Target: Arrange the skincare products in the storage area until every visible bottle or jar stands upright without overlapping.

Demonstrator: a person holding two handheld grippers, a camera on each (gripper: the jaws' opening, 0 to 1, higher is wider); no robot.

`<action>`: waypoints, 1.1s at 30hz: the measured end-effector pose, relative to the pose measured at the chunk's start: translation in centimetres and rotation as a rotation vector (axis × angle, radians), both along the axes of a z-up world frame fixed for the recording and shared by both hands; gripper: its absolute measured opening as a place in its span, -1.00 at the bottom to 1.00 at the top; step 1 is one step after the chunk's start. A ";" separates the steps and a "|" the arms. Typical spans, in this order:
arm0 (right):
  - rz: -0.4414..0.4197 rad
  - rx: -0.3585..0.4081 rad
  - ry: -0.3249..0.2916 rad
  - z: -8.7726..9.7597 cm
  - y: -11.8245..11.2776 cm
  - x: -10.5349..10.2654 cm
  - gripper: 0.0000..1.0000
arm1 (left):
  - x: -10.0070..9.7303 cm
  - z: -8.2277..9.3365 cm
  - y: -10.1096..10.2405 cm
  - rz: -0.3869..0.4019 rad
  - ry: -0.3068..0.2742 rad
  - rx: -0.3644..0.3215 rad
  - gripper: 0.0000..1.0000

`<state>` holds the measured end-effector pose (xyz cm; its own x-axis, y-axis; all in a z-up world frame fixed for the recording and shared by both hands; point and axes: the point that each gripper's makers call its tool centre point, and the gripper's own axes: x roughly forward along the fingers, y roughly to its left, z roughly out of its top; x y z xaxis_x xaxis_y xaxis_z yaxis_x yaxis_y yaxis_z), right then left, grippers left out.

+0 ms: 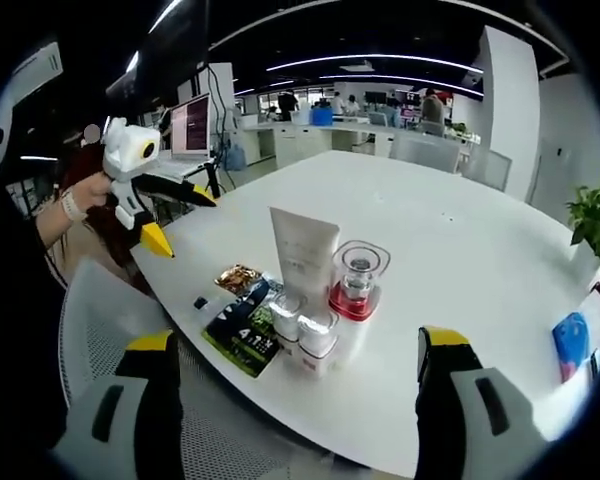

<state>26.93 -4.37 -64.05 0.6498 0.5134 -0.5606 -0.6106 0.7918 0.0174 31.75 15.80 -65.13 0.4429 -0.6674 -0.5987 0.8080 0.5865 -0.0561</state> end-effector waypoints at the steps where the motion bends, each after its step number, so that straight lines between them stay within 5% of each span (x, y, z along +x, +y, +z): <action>1: -0.001 0.002 -0.002 0.0 0.0 -0.1 0.99 | -0.1 0.2 0.0 0.006 -0.005 -0.010 0.73; 16: -0.005 0.033 -0.012 0.3 0.7 -1.5 0.99 | -3.4 0.5 0.7 0.073 -0.003 -0.099 0.94; 33: -0.005 0.055 -0.002 -0.2 1.4 -2.5 0.99 | -5.2 1.2 1.8 0.146 -0.021 -0.167 0.94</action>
